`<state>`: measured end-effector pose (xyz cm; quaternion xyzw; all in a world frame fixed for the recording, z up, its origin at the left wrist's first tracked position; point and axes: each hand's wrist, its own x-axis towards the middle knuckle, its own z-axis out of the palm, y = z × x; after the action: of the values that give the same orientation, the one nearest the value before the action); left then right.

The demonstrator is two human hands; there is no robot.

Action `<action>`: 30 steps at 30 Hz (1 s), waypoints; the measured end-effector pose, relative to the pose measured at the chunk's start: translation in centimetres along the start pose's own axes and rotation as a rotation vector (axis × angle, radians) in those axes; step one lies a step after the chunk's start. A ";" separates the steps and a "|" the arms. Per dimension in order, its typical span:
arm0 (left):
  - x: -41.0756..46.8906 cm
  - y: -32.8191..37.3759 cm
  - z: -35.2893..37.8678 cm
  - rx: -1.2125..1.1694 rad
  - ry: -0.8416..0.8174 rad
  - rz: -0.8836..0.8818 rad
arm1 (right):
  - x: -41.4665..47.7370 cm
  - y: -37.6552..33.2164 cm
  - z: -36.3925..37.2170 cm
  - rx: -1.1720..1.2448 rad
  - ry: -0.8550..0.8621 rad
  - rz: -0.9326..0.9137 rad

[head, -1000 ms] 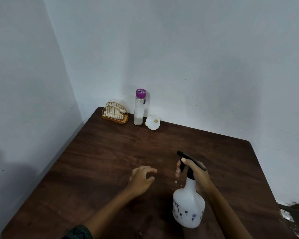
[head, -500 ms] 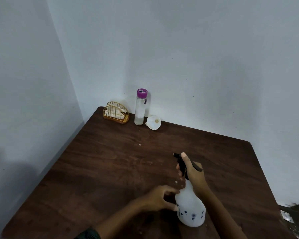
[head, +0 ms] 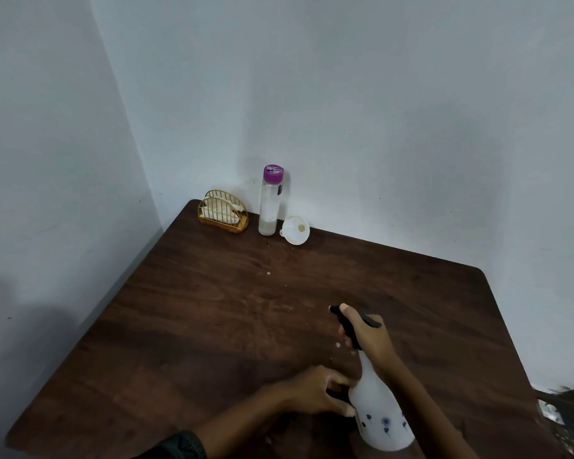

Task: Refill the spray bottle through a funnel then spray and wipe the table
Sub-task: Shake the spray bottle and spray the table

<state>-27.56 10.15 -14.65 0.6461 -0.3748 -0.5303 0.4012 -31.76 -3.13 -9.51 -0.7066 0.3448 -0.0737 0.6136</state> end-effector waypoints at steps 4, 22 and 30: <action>0.9 -0.4 1.0 -0.005 -0.041 -0.027 | -0.2 0.1 -0.9 -0.008 -0.127 0.071; 3.5 0.8 4.5 -0.046 -0.078 0.023 | 0.6 2.7 -6.5 0.111 0.139 0.192; 4.6 1.4 6.4 -0.057 -0.070 0.019 | 0.1 3.0 -8.7 0.123 0.058 0.261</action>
<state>-33.28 4.66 -15.84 0.6120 -0.3795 -0.5591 0.4110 -37.45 -10.25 -10.20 -0.6145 0.4460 -0.0345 0.6498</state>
